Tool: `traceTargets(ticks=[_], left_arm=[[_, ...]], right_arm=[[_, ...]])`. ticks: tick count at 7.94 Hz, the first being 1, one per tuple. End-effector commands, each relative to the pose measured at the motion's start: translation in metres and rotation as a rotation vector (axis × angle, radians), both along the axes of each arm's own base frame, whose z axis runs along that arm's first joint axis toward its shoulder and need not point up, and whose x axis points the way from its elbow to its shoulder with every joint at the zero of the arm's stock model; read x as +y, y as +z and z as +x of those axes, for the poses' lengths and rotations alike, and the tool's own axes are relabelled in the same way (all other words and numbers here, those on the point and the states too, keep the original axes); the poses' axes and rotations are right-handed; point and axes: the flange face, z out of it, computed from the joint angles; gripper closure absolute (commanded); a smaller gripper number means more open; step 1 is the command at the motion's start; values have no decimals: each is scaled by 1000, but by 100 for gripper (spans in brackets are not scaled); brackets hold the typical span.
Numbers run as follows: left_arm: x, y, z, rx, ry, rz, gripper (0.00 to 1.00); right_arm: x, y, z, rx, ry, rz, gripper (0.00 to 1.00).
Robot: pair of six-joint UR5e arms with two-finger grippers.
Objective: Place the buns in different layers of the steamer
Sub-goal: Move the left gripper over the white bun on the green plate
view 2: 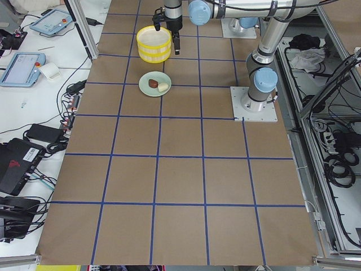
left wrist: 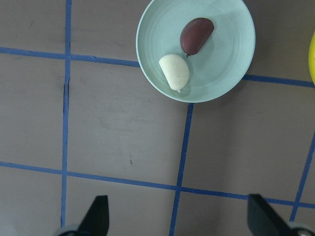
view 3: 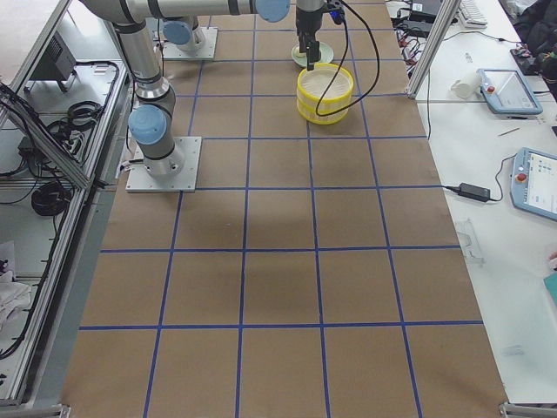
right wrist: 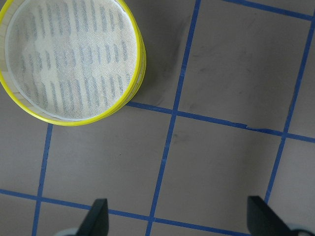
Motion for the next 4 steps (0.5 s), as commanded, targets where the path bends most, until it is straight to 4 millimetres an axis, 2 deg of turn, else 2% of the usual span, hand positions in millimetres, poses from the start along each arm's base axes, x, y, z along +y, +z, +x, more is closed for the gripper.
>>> traceTargets(ticks=[1, 3, 4], left_arm=[[1, -3, 2, -6, 5, 21, 0], [-3, -17, 8, -2, 14, 61, 0], [-22, -38, 23, 20, 47, 83, 0]], right_arm=[[0, 0, 0, -2, 0, 0, 0], [0, -1, 0, -2, -1, 3, 0], [-3, -6, 3, -10, -19, 7, 0]])
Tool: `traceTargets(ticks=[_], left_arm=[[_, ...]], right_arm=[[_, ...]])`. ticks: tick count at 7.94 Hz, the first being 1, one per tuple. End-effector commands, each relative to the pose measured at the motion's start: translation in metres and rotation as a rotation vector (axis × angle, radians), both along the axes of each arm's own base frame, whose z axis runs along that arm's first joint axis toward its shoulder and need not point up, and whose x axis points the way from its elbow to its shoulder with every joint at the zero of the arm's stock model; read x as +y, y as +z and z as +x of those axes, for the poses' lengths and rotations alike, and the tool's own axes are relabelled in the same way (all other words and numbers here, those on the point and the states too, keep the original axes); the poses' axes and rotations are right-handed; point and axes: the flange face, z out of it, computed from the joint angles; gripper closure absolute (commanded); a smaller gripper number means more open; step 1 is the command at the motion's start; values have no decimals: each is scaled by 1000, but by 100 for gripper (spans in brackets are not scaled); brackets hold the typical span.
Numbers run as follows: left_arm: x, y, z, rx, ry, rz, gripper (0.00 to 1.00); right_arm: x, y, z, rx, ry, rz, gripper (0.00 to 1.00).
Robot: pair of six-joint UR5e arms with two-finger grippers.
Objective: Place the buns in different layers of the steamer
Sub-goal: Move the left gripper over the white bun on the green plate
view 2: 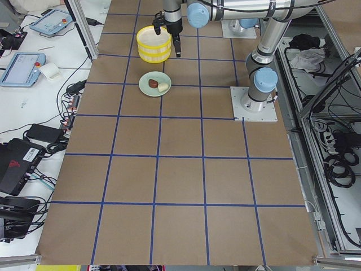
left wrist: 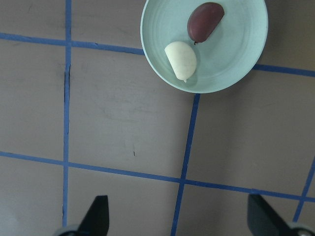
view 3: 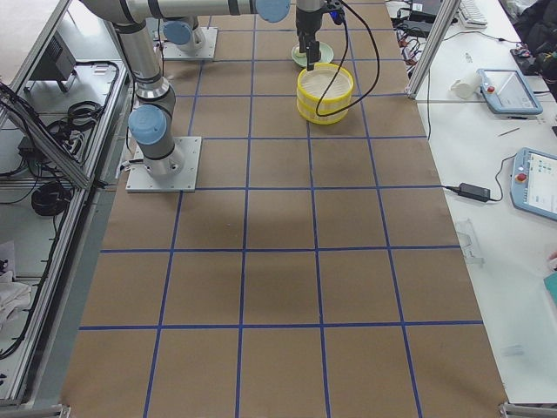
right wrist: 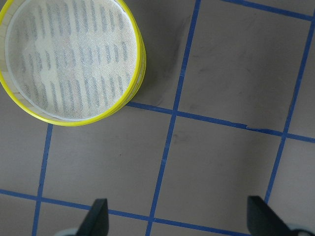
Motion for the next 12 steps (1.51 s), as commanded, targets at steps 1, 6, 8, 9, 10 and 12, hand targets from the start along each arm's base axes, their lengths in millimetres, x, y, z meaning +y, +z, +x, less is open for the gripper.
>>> traceTargets(ticks=[1, 6, 8, 9, 10, 12], left_arm=[[-30, -46, 28, 34, -65, 82, 0], [-66, -127, 40, 148, -310, 68, 0], [-77, -148, 41, 156, -308, 69, 0], [-86, -163, 41, 152, -313, 54, 0], [-93, -177, 41, 153, -314, 57, 0], [-100, -204, 42, 158, -311, 72, 0]], right_arm=[[-12, -6, 3, -10, -16, -40, 0], [-52, -33, 8, -13, -29, -118, 0], [-52, -36, 9, -18, -27, -110, 0], [-52, -37, 8, -16, -28, -106, 0], [-52, -37, 8, -19, -29, -106, 0], [-52, -38, 9, -19, -27, -104, 0]])
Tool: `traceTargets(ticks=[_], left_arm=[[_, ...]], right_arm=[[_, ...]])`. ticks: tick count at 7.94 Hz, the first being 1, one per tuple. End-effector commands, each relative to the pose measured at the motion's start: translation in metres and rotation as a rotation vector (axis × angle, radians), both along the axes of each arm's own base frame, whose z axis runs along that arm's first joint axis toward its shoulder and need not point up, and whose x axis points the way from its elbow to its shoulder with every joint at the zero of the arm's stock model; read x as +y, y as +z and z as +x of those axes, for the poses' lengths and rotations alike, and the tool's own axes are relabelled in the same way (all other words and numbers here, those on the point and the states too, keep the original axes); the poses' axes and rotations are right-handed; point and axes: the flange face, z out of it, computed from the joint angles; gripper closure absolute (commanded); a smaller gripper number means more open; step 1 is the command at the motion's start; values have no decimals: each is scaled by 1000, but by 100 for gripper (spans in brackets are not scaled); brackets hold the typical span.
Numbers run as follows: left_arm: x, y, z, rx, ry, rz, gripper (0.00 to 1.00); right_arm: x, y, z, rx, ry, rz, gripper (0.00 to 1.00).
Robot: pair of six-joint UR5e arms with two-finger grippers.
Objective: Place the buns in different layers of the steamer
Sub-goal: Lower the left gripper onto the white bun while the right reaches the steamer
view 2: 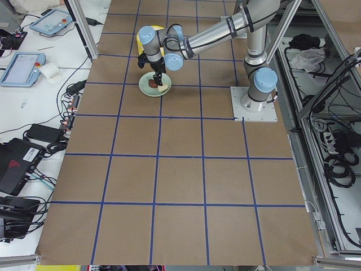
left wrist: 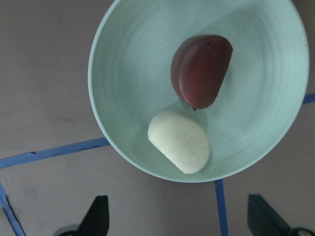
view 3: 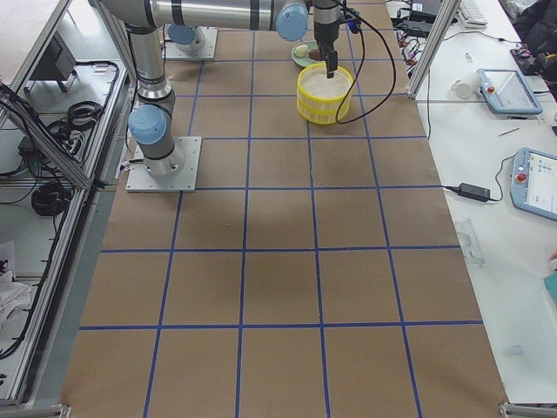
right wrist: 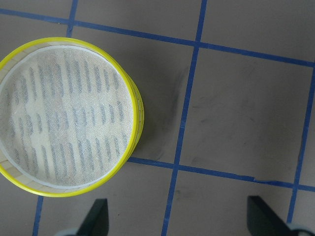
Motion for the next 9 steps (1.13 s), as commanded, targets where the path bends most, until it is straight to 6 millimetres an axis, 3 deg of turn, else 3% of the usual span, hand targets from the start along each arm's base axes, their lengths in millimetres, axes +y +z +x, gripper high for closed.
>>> traceTargets(ticks=[1, 4, 5, 6, 7, 8, 9], left_arm=[[-12, -38, 1, 5, 4, 12, 0], [-12, -68, 0, 6, 2, 26, 3], [-10, -72, -2, 8, 1, 32, 3], [-11, -71, -3, 29, 8, 27, 3], [-11, -71, -4, 42, 11, 25, 3], [-11, -71, -4, 44, 11, 25, 3], [-11, -71, -5, 42, 9, 25, 2]], right_arm=[[0, -1, 0, 0, 1, 3, 0], [1, -11, 1, -3, -21, 17, 0], [-11, -34, 11, -37, -74, 22, 0], [-26, -51, 38, -68, -72, -34, 0], [-35, -74, 49, -73, -95, -17, 0], [-50, -103, 52, -79, -142, -9, 0], [-56, -114, 54, -81, -146, -14, 0]])
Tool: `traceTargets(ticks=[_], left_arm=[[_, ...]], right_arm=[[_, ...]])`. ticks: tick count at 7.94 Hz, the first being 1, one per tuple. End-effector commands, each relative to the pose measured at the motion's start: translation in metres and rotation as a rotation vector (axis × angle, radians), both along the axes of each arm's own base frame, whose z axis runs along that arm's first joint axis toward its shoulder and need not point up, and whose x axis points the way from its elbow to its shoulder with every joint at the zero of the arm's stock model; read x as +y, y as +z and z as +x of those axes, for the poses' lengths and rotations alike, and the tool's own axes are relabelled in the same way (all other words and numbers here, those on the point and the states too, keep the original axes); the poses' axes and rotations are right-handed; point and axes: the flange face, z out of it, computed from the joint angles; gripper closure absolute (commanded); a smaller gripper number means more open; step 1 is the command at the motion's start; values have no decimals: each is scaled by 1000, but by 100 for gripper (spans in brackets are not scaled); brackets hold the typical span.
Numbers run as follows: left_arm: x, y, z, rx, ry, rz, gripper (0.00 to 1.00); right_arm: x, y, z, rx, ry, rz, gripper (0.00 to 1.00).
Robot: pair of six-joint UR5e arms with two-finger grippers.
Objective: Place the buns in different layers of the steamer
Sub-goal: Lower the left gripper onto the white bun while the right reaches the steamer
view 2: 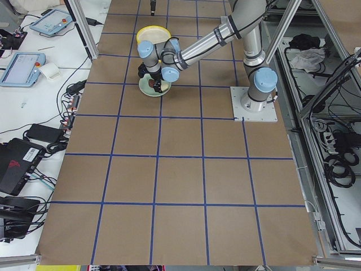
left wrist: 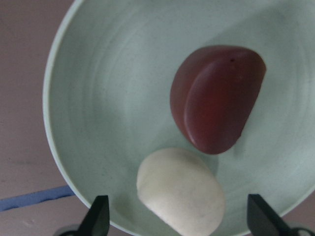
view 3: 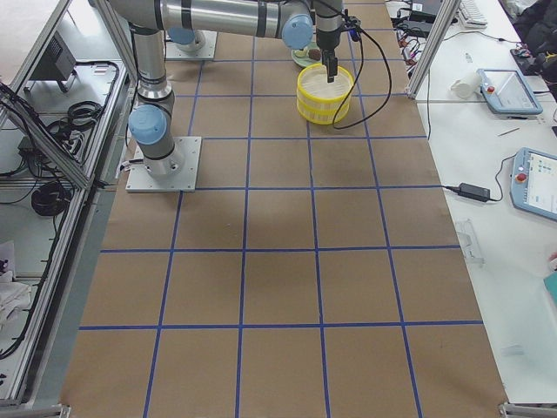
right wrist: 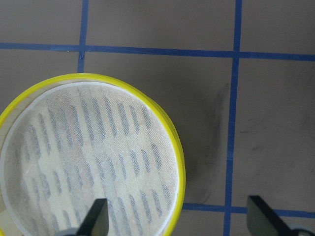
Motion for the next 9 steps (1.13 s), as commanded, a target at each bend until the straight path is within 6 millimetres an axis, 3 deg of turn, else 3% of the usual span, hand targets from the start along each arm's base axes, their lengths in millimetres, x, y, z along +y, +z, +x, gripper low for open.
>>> traceTargets(ticks=[1, 4, 6, 9], left_arm=[[0, 0, -1, 4, -2, -2, 2], [-8, 6, 0, 2, -9, -40, 2], [-10, 1, 0, 10, -63, -57, 4], [-5, -7, -3, 16, -71, -35, 2]], right_arm=[[-22, -55, 8, 2, -41, 29, 0], [-28, -91, 9, 6, -47, 62, 0], [-26, -100, 8, 7, -47, 62, 0], [-27, -107, 5, 43, -46, 67, 28]])
